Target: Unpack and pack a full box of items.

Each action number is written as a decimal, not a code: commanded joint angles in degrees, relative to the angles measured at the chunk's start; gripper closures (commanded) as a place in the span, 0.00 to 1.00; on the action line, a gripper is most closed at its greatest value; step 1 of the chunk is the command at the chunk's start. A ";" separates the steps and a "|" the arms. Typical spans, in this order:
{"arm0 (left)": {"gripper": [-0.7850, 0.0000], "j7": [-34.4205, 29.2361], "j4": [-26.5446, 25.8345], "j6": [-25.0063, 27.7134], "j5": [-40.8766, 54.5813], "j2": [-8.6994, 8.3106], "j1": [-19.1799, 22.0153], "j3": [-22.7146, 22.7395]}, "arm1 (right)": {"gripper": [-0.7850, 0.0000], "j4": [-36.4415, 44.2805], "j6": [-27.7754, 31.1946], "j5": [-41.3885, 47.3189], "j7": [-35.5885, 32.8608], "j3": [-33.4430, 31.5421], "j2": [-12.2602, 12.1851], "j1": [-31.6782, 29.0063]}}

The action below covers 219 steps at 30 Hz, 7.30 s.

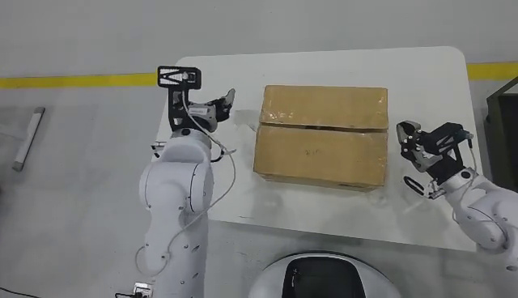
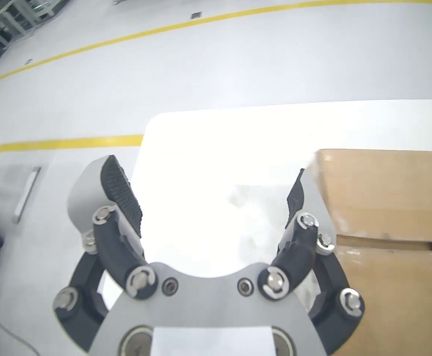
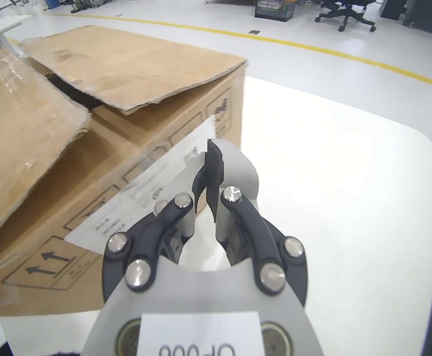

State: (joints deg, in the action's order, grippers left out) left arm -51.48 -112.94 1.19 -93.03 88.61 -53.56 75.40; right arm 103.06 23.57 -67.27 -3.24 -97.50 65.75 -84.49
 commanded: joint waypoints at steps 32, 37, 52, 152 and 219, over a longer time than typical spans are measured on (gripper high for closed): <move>0.00 -6.48 18.36 8.35 -9.47 3.80 11.91 -26.45 | 1.00 2.38 -1.90 1.66 5.20 -12.15 -0.63 -8.28; 0.00 -3.70 21.23 6.37 -12.34 4.44 15.11 -26.02 | 1.00 2.63 -2.04 1.80 5.12 -12.31 -0.63 -8.46; 0.00 5.69 43.58 1.60 -14.99 8.01 33.77 -25.10 | 1.00 3.88 -2.06 2.79 4.88 -13.19 -0.66 -9.00; 0.00 6.62 -2.00 9.04 -13.80 4.75 -6.62 -3.73 | 1.00 7.46 27.24 52.32 -42.77 1.01 -10.10 6.93; 0.00 -5.62 -8.64 27.16 -9.97 3.22 -5.84 -8.31 | 0.00 14.61 24.87 19.54 -1.93 -3.72 -11.46 -0.37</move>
State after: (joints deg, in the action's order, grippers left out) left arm -56.90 -121.49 28.01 -102.73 91.89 -59.39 67.15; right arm 118.16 48.81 -51.16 -5.27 -100.90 54.29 -84.86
